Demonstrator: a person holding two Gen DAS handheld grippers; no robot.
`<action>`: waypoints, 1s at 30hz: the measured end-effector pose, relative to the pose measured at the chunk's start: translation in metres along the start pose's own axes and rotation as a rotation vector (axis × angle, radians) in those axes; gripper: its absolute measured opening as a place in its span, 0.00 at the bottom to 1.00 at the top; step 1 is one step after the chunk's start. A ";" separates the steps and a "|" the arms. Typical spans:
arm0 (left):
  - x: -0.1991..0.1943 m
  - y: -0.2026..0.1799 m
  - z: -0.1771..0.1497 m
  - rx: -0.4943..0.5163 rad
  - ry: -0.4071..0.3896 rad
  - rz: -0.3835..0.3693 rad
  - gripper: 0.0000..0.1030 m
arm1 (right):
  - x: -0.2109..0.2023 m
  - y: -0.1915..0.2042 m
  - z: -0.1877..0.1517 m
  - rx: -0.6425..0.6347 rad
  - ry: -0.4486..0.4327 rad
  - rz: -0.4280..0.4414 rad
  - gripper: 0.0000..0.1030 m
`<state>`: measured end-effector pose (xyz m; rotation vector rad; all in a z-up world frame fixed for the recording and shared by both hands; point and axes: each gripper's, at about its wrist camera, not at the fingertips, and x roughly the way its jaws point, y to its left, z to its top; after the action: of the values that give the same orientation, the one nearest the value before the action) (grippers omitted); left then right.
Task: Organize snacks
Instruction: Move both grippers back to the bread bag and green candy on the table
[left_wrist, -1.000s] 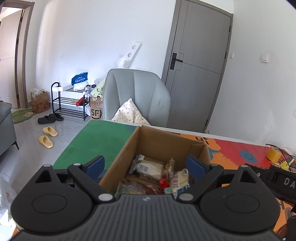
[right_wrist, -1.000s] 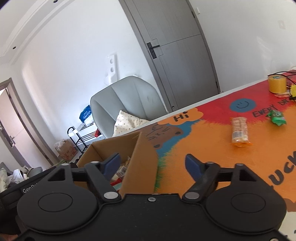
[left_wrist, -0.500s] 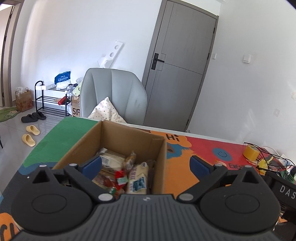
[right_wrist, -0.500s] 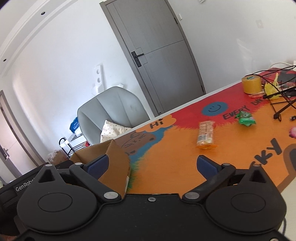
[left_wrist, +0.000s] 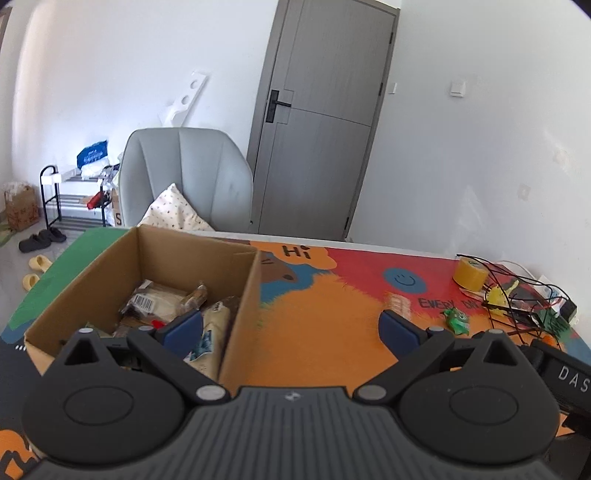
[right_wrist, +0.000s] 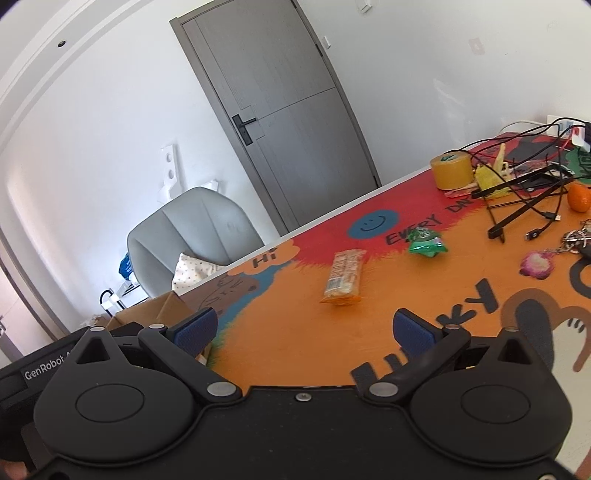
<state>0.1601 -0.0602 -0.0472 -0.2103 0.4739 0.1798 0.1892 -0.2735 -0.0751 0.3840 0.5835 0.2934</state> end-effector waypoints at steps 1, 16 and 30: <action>0.001 -0.004 0.000 0.012 -0.002 0.000 0.98 | -0.001 -0.004 0.001 0.006 -0.002 -0.002 1.00; 0.032 -0.047 -0.003 0.075 0.046 -0.053 0.98 | 0.001 -0.050 0.013 0.040 -0.012 -0.063 1.00; 0.075 -0.084 0.000 0.096 0.089 -0.052 0.98 | 0.023 -0.080 0.034 0.055 0.006 -0.097 1.00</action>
<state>0.2441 -0.1317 -0.0688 -0.1368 0.5640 0.0970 0.2401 -0.3446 -0.0945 0.4062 0.6155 0.1860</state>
